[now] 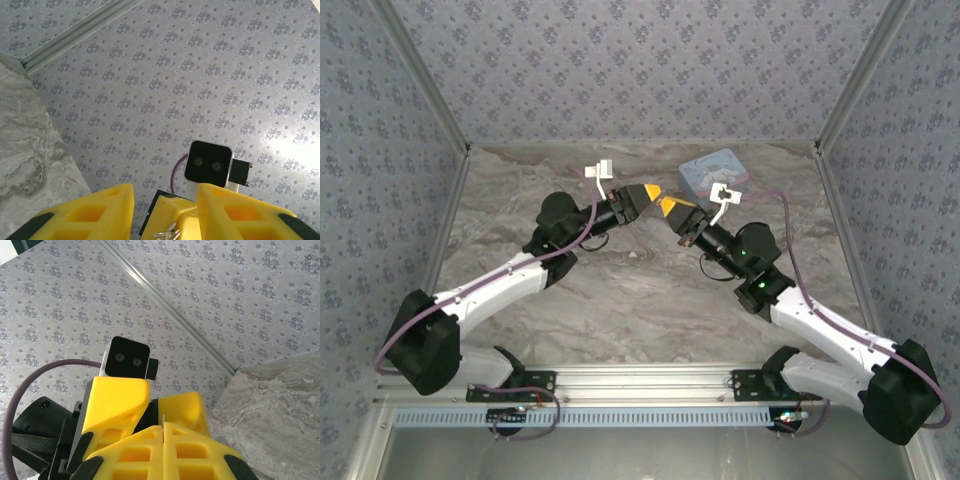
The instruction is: Unlock the padlock with the key
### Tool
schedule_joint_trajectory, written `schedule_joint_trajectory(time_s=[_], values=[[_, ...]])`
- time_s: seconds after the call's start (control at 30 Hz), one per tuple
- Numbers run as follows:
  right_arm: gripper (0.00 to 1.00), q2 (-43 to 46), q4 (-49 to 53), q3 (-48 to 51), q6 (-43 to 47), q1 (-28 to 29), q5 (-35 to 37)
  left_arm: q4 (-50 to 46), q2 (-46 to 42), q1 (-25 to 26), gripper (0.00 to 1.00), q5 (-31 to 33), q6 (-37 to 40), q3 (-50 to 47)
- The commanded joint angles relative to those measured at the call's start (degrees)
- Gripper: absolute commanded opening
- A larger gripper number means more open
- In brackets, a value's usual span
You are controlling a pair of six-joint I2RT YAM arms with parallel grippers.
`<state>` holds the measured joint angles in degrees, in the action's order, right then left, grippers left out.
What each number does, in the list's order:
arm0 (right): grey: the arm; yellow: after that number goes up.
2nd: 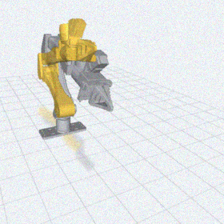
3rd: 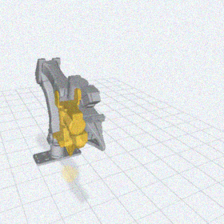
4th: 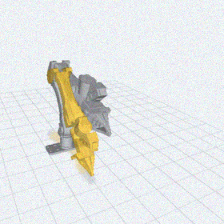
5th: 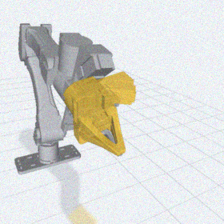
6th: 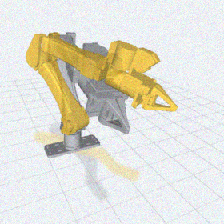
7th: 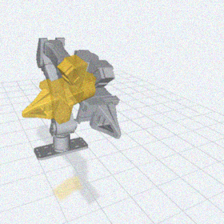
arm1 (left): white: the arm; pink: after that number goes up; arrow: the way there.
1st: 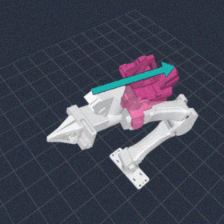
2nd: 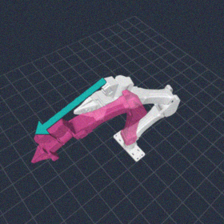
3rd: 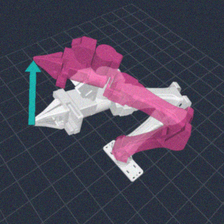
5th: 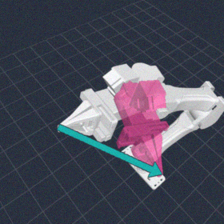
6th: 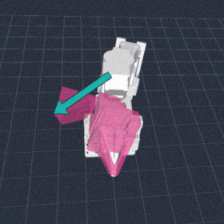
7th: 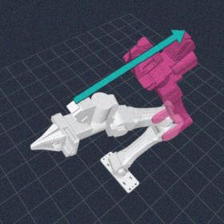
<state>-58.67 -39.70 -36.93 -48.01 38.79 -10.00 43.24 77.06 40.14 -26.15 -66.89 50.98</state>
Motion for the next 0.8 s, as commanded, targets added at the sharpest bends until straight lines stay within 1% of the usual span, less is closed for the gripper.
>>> schedule_joint_trajectory(time_s=[0.0,0.07,0.27,0.37,0.53,0.6,0.67,0.77], values=[[0.02,0.23,-1.62,-1.92,0.12,0.49,1.10,0.53,0.27,0.13,0.38,-0.30,1.21,1.79],[0.02,0.09,-1.27,-2.01,0.11,0.44,1.09,0.62,0.20,0.17,0.37,-0.30,1.24,1.82],[0.02,-0.04,-0.73,-1.51,0.10,0.49,2.00,0.90,-0.08,0.20,0.26,-0.46,1.38,1.84],[0.02,-0.08,0.10,-1.56,0.11,0.52,2.17,0.80,-0.15,0.19,0.17,-0.46,1.53,1.84],[0.04,0.18,1.96,-1.40,0.02,0.57,2.28,-0.18,-0.67,0.16,0.00,-0.07,2.50,1.75],[0.08,0.47,3.63,-1.56,0.59,0.42,1.51,-1.79,-1.22,0.17,0.00,0.09,3.91,1.91],[0.16,1.26,6.43,-1.65,1.72,0.45,0.89,-5.03,-2.30,0.13,0.00,0.27,6.83,2.18],[0.26,3.91,11.72,-1.08,4.25,0.25,0.91,-14.92,-5.08,0.13,0.00,0.65,15.60,3.84]])
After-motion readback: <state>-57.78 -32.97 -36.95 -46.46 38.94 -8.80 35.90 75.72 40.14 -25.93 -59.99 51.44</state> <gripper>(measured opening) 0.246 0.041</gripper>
